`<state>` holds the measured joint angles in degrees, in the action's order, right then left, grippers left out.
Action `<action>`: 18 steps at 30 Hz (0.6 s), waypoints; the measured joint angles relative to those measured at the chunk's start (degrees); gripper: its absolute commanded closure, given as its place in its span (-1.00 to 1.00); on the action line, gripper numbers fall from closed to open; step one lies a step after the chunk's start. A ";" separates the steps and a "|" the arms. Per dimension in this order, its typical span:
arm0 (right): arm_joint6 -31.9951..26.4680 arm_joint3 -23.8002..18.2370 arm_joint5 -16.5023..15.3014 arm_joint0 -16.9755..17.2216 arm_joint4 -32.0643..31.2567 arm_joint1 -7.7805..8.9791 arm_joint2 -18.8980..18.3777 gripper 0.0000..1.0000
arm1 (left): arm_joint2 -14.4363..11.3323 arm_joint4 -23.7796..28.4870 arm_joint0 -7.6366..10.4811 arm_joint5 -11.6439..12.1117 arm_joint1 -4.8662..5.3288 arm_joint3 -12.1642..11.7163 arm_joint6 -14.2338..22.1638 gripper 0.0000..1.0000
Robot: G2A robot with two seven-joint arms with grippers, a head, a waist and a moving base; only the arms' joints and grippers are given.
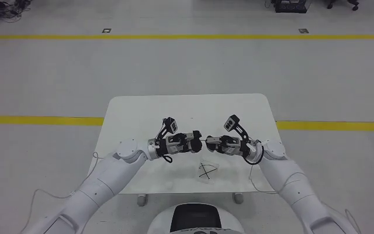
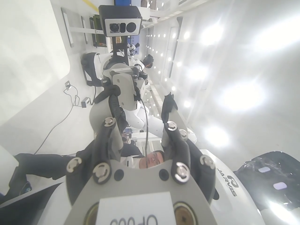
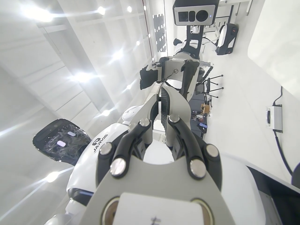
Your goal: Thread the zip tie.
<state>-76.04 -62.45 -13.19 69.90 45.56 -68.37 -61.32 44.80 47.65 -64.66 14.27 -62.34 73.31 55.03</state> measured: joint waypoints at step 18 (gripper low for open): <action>-1.29 -1.08 -0.89 0.82 1.53 0.07 -1.12 1.00 | 0.57 -0.59 -0.56 -1.02 -0.38 0.51 0.40 0.28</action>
<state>-77.33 -63.53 -14.08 70.72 47.09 -68.30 -62.44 45.37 47.06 -65.21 13.25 -62.72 73.81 55.43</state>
